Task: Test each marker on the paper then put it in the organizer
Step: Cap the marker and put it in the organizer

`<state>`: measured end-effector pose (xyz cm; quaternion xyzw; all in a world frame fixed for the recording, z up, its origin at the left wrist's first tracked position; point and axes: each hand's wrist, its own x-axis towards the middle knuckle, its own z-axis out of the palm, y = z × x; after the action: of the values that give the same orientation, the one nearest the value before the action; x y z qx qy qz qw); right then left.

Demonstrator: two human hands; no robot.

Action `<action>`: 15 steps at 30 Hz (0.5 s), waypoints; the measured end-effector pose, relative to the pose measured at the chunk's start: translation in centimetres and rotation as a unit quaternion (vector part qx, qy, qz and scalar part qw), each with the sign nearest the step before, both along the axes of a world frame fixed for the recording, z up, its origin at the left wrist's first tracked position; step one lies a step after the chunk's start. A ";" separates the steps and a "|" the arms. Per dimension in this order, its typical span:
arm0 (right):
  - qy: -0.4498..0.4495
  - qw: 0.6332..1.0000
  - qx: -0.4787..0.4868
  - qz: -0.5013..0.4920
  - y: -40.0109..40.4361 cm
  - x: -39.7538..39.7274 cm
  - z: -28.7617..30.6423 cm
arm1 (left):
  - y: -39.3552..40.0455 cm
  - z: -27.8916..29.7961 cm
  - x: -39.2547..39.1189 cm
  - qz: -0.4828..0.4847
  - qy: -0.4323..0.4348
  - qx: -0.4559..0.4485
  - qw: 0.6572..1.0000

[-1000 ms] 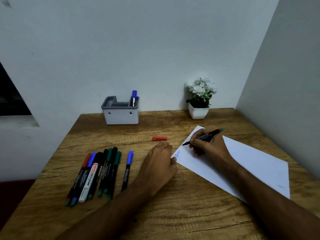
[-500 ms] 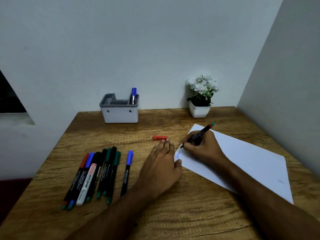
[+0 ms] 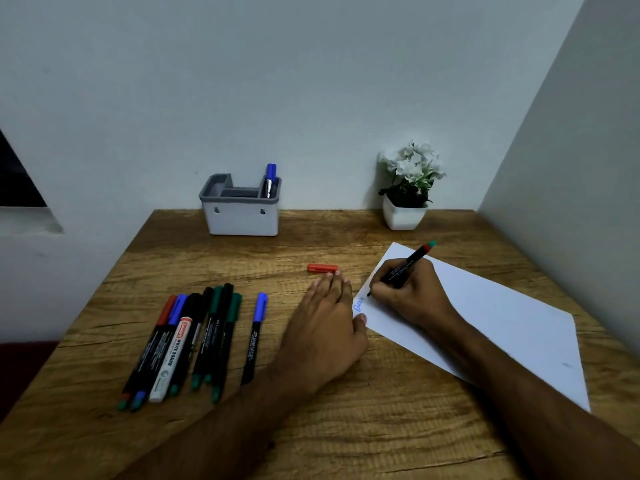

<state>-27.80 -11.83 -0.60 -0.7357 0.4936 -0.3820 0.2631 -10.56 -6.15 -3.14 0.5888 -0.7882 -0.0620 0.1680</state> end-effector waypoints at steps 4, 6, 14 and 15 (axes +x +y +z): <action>-0.004 1.000 0.004 0.004 0.0 0.1 0.0 | -0.1 0.0 0.0 0.002 -0.004 -0.003 1.000; -0.006 1.000 0.010 -0.004 -0.1 0.2 0.0 | -0.1 -0.1 0.0 0.003 -0.002 -0.007 1.000; -0.013 1.000 0.019 -0.013 -0.2 0.2 0.0 | -0.1 -0.1 0.0 0.001 -0.006 -0.004 1.000; -0.017 0.999 0.021 -0.017 -0.3 0.1 -0.1 | 0.0 -0.1 0.0 0.001 -0.006 -0.003 1.000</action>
<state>-27.67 -12.13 -0.69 -0.7150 0.5096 -0.3880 0.2803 -10.57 -6.19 -3.28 0.5895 -0.7888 -0.0559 0.1647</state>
